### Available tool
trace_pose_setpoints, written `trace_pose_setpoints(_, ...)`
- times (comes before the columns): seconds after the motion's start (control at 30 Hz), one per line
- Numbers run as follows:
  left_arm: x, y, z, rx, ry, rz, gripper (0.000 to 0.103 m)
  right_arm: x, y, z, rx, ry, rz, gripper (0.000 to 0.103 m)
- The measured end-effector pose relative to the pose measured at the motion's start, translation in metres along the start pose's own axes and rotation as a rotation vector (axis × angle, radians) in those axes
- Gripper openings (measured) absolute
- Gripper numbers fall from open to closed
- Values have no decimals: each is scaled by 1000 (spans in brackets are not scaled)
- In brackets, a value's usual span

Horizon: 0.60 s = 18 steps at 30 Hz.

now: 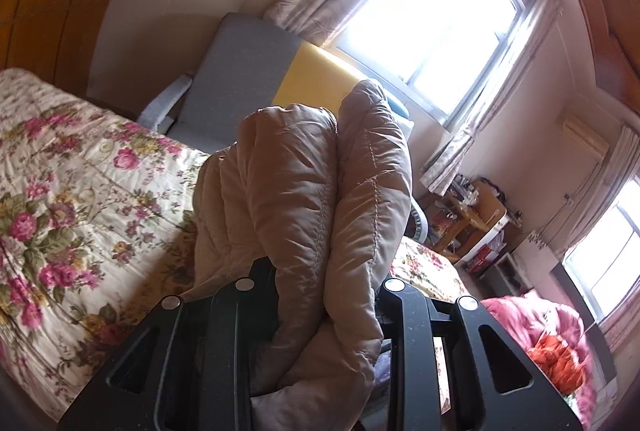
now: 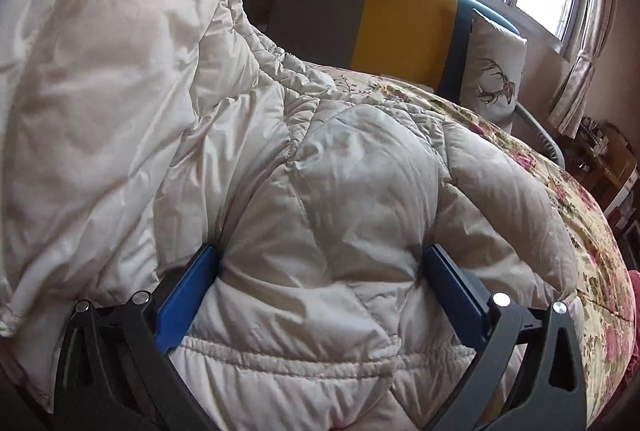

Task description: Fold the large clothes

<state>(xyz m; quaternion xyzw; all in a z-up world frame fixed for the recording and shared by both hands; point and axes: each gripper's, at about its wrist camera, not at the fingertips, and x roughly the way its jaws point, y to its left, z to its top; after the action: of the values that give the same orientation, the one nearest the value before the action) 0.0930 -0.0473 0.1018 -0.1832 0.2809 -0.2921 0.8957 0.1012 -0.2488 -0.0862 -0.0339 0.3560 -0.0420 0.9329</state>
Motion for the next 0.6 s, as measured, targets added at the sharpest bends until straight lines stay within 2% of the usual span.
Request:
trace_pose_setpoints(0.07,6,-12,-3,10,4,6,26,-12,-13,3,62,-25,22,101)
trace_pose_setpoints(0.17,18,-28,-7,27,12,26,26,-24,-35,10,109,-45,-19,101)
trace_pose_setpoints(0.33,43,-55,-20,69,27,51,26,-33,-83,17,188,3,-104,101)
trace_pose_setpoints(0.43,61,-71,-32,92,38,74,26,-42,-111,11,251,14,-106,101)
trace_pose_setpoints(0.6,97,-95,-57,139,65,102,26,-52,-146,3,357,30,-62,101)
